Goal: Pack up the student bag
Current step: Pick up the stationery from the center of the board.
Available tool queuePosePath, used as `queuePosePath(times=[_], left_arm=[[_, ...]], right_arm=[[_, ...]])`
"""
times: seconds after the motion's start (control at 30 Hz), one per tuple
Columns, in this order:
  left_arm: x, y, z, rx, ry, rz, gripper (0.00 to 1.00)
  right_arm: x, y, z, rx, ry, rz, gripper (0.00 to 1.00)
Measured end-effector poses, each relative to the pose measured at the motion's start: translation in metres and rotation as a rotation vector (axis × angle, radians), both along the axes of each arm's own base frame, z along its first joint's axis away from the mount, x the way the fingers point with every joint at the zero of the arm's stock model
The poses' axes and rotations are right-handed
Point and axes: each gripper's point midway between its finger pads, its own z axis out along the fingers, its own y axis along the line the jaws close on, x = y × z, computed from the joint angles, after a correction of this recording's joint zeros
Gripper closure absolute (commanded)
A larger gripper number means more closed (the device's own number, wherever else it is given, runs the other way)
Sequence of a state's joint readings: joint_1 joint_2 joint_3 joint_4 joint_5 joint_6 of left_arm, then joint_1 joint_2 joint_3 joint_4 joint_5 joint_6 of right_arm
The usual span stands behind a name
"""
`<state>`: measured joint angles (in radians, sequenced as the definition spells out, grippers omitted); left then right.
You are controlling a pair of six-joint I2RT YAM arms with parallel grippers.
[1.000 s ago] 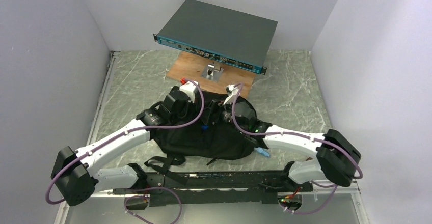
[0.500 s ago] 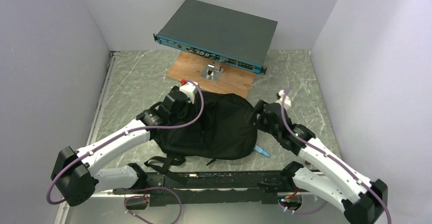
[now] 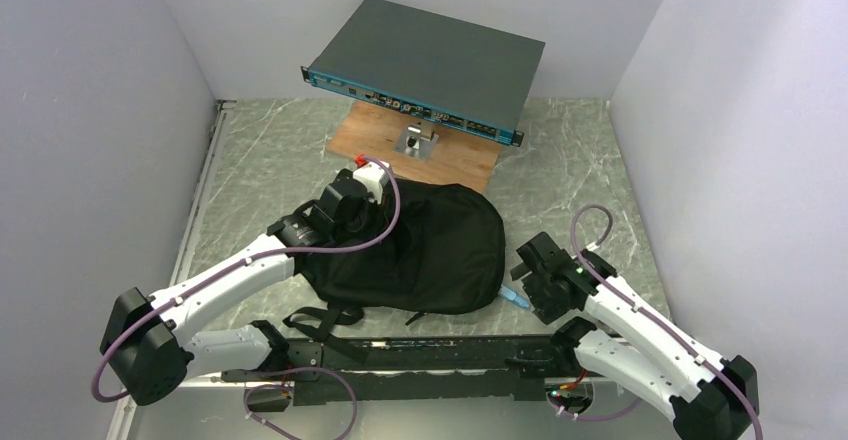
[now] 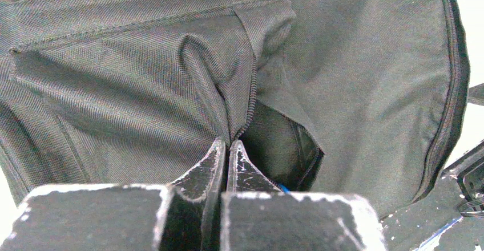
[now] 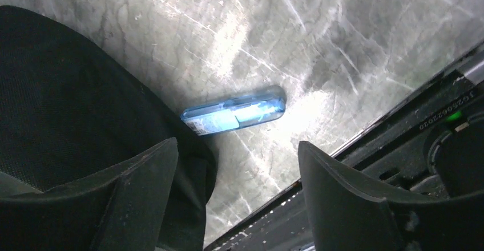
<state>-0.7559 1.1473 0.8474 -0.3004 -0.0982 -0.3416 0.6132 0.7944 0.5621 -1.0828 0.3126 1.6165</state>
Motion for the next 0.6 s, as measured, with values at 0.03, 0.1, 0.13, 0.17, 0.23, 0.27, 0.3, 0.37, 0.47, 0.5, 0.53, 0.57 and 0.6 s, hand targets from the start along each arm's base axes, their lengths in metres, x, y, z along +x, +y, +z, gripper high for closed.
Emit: queuePosePath(times=[0.03,0.1,0.13,0.17,0.23,0.27,0.3,0.37,0.47,0.5,0.53,0.57,0.6], left_arm=[[0.000,0.000,0.000,0.000,0.001,-0.001,1.00],[0.000,0.000,0.000,0.000,0.001,-0.002,1.00],[0.000,0.000,0.000,-0.001,0.002,-0.003,1.00],[0.000,0.000,0.000,-0.001,0.002,-0.003,1.00],[-0.001,0.000,0.000,0.000,0.003,-0.003,1.00],[-0.001,0.000,0.000,0.000,0.004,-0.004,1.00],[-0.001,0.000,0.000,-0.001,0.005,-0.005,1.00],[-0.001,-0.001,0.000,-0.002,0.006,-0.007,1.00],[-0.002,-0.001,0.000,-0.003,0.010,-0.010,1.00],[-0.002,-0.001,-0.001,-0.004,0.012,-0.010,1.00],[-0.002,-0.001,-0.001,-0.004,0.012,-0.009,1.00],[-0.002,-0.001,-0.001,-0.004,0.013,-0.009,1.00],[-0.004,-0.001,-0.001,-0.005,0.018,-0.014,1.00]], right_arm=[[-0.001,0.001,0.000,0.013,0.004,-0.016,0.18],[-0.003,0.003,-0.001,0.045,0.011,-0.051,0.16],[-0.004,0.003,-0.002,0.058,0.014,-0.070,0.16],[-0.005,0.004,-0.004,0.070,0.021,-0.087,0.15],[-0.008,0.004,-0.009,0.087,0.038,-0.119,0.14],[-0.010,0.005,-0.013,0.097,0.047,-0.134,0.13],[-0.011,0.005,-0.017,0.106,0.056,-0.149,0.13],[-0.010,0.005,-0.021,0.113,0.065,-0.178,0.13],[-0.003,0.007,-0.023,0.127,0.060,-0.214,0.16],[0.001,0.008,-0.024,0.129,0.057,-0.225,0.18],[0.004,0.008,-0.026,0.130,0.056,-0.233,0.19],[0.007,0.008,-0.027,0.129,0.057,-0.246,0.20],[0.015,0.007,-0.034,0.130,0.080,-0.280,0.24]])
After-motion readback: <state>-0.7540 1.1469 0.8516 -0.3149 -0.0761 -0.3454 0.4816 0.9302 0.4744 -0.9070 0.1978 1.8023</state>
